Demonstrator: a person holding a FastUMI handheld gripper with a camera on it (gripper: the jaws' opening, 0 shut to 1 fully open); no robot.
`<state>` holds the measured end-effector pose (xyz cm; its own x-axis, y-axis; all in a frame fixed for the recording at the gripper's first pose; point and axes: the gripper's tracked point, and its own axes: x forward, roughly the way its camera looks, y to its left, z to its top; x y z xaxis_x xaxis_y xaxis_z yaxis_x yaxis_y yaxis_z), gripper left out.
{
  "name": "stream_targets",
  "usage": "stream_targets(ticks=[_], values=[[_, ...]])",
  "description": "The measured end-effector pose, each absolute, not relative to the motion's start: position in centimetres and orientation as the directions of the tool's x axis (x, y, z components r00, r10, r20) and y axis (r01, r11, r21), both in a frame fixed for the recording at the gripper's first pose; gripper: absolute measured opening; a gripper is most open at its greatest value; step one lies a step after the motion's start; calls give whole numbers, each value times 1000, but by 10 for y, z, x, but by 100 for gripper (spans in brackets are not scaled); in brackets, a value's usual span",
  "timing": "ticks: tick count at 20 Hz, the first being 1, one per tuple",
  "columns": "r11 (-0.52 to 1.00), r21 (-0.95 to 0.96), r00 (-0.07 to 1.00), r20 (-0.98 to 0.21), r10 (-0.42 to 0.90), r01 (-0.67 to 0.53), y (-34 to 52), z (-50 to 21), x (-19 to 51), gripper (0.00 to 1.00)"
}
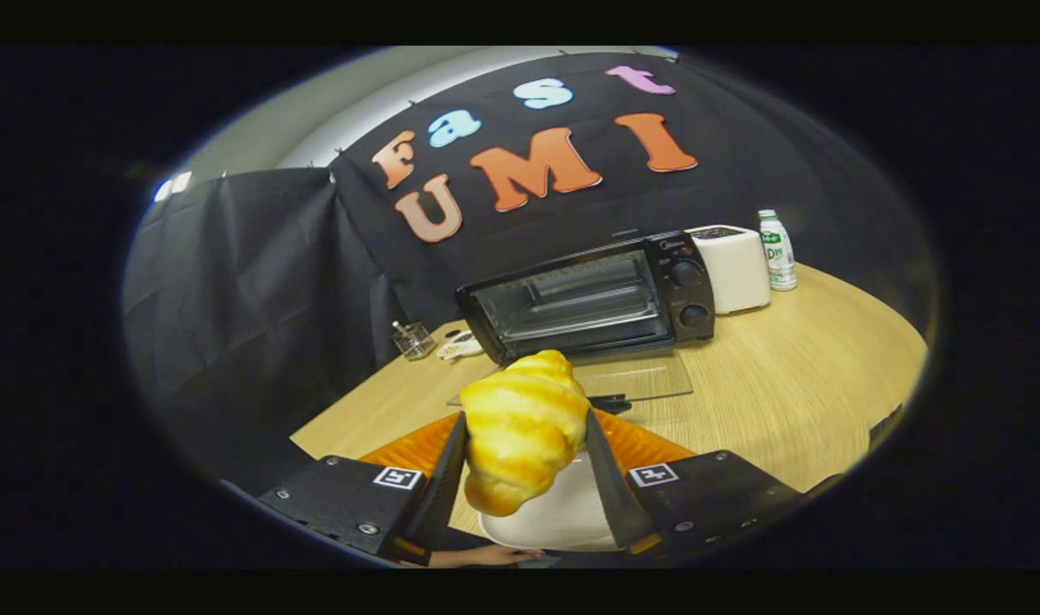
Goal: Open the toaster oven, put the food inside, and close the toaster oven door.
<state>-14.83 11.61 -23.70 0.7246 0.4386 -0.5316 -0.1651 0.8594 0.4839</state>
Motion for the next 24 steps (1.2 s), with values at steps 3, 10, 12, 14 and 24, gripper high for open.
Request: stream_targets(ticks=[3,10,12,14,24], values=[[804,577,738,-480,474,-142,120,-229,-116,73],[699,712,735,-438,517,-68,139,-238,-40,73],[702,709,728,-448,519,-64,146,-247,-24,73],[732,679,712,-488,504,-52,154,-267,-15,73],[788,615,738,-513,438,-40,164,-298,47,73]])
